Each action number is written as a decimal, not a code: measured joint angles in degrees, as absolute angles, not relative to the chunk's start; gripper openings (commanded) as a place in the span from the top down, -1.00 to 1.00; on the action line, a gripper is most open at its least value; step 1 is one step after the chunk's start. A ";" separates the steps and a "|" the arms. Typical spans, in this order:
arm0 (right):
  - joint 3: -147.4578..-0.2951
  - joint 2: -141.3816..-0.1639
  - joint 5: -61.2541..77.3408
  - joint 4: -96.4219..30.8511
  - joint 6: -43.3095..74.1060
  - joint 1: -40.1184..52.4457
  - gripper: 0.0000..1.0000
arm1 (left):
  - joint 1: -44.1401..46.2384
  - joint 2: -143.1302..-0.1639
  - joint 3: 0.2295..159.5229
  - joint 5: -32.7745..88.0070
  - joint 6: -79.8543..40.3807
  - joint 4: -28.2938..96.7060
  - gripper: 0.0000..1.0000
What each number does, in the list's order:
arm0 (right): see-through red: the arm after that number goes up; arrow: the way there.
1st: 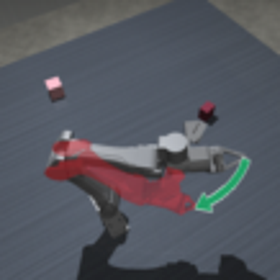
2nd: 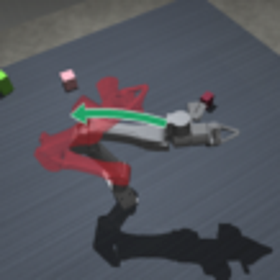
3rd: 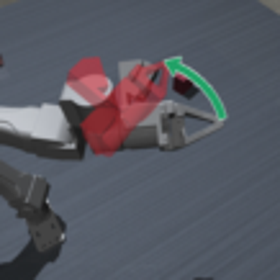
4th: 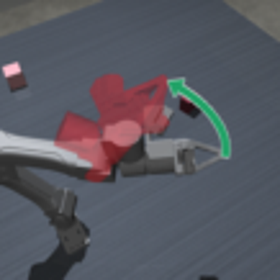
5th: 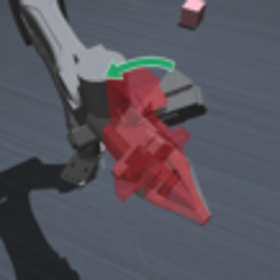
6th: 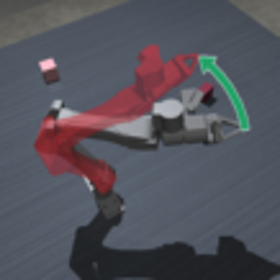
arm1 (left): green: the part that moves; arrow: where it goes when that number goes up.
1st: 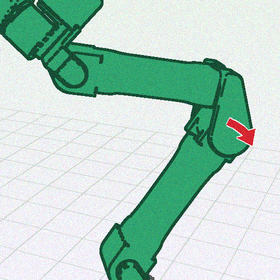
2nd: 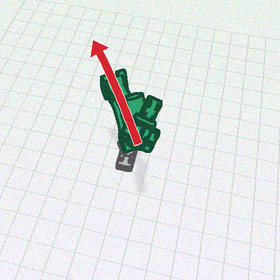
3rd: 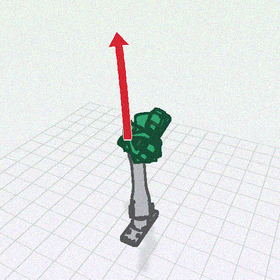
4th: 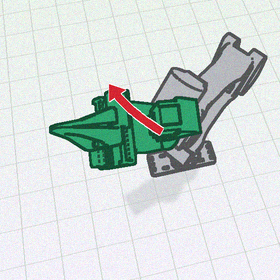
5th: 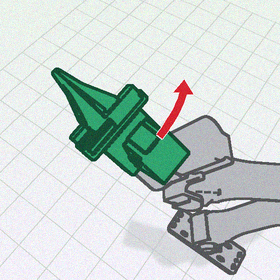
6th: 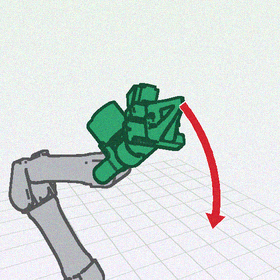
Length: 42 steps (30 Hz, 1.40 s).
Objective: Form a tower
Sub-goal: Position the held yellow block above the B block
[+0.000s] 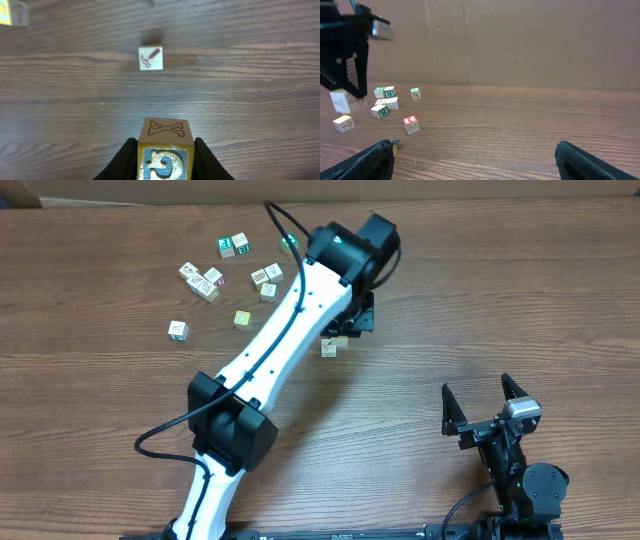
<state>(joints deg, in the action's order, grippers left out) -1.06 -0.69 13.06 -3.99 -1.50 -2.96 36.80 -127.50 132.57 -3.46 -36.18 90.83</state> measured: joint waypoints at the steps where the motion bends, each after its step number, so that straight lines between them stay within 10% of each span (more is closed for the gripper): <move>1: -1.06 -0.69 13.06 -4.01 -1.50 -2.96 -1.00 | 36.99 -127.50 131.85 -3.75 -36.58 90.52 0.92; 42: -1.06 -0.69 13.06 -3.99 -1.45 -2.96 -1.00 | 35.14 -127.50 112.73 -8.71 -38.83 68.90 0.91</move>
<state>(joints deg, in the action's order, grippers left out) -1.06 -0.69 13.06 -3.99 -1.45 -2.96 35.14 -127.50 112.73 -8.71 -38.83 68.90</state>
